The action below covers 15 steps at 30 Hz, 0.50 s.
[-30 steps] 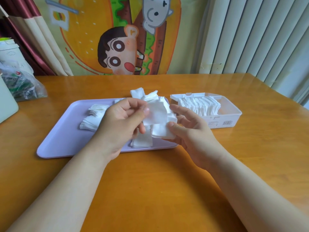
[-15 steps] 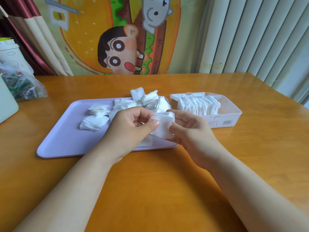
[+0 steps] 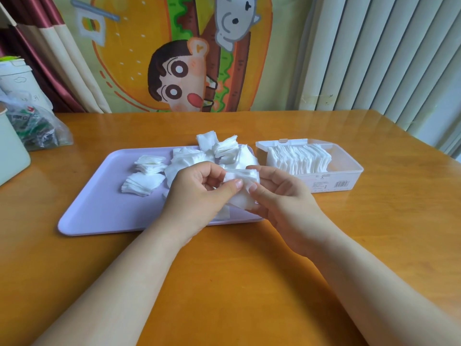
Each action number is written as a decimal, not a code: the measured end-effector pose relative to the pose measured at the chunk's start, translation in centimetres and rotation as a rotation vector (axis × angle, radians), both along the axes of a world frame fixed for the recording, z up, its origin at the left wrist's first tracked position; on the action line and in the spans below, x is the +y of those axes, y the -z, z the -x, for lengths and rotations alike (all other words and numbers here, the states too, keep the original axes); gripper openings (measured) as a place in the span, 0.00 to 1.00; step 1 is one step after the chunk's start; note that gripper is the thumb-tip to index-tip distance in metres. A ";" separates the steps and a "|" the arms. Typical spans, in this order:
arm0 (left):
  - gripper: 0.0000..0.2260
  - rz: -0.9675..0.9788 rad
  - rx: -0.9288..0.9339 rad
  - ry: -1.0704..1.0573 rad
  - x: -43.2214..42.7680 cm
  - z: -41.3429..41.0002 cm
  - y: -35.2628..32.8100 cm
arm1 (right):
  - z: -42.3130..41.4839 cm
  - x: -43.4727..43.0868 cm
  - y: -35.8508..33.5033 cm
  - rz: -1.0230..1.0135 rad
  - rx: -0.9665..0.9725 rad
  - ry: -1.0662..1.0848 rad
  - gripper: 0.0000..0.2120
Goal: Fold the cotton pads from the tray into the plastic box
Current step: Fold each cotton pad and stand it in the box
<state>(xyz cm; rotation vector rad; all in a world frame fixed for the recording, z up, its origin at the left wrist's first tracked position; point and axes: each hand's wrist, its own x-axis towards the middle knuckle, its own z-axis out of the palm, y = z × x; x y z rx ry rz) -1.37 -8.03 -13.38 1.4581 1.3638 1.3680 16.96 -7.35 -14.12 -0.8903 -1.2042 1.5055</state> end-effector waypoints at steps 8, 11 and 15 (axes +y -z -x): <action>0.11 0.056 0.035 -0.035 0.0 -0.2 0.0 | 0.1 -0.2 -0.2 -0.036 -0.013 -0.015 0.28; 0.09 0.053 0.046 -0.023 -0.1 0.1 -0.3 | 0.1 0.0 0.0 -0.011 0.007 0.054 0.20; 0.08 0.074 0.024 -0.003 0.0 0.6 -0.5 | 0.0 0.0 -0.2 0.017 0.059 0.028 0.20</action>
